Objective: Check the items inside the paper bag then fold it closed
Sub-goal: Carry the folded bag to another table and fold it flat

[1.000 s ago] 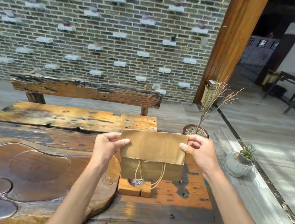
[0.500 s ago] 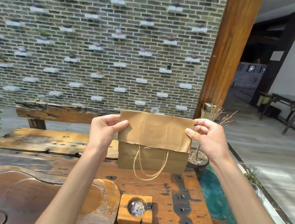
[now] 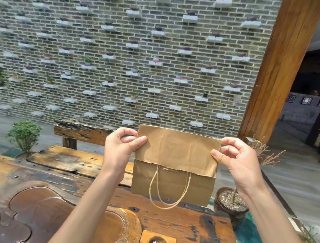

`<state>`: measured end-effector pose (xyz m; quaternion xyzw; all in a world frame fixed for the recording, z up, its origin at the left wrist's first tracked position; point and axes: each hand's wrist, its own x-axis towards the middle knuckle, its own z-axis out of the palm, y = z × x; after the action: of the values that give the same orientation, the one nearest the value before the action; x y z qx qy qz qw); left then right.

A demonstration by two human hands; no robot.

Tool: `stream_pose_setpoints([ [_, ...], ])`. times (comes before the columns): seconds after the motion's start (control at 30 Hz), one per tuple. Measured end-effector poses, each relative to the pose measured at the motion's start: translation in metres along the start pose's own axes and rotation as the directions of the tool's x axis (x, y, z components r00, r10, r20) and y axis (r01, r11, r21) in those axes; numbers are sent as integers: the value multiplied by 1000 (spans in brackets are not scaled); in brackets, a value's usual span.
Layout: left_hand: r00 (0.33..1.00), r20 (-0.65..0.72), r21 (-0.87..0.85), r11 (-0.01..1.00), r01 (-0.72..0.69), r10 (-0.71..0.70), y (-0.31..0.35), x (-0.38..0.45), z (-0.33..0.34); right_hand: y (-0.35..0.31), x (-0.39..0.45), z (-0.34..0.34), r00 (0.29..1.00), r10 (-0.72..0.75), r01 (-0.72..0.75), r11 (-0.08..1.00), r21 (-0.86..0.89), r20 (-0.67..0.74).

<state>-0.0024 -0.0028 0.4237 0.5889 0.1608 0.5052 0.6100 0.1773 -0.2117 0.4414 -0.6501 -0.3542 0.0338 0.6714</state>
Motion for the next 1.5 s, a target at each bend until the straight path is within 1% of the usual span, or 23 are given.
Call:
stream_pose_setpoints([
  [0.2,986,-163,47,999,-27,35,14,-25,-29,-3,-2,27,991,1,-10,997,71,131],
  [0.37,933,-354,71,997,-36,59,28,-52,-66,-5,-9,68,966,11,-44,991,123,257],
  [0.47,900,-433,53,998,-28,49,38,-66,-94,-9,-15,99,942,10,-65,986,155,335],
  [0.63,879,-472,53,998,-46,66,59,-82,-142,-21,-27,159,907,-21,-77,974,215,420],
  [0.77,849,-514,110,991,-73,119,75,-86,-186,-33,-39,213,879,-34,-86,970,227,475],
  [0.97,802,-566,250,967,-51,188,97,-82,-288,-48,-55,315,827,-58,-88,969,230,559],
  [1.2,760,-600,358,934,-22,248,129,-76,-402,-69,-84,436,758,-156,-39,958,282,633],
  [1.33,739,-620,371,929,-19,262,145,-77,-451,-81,-99,491,723,-183,-60,944,324,667],
  [1.43,713,-643,372,928,-30,281,153,-78,-487,-87,-108,533,689,-218,-50,937,346,691],
  [1.5,697,-655,372,927,-37,291,155,-78,-508,-89,-112,559,667,-220,-75,931,358,712],
])
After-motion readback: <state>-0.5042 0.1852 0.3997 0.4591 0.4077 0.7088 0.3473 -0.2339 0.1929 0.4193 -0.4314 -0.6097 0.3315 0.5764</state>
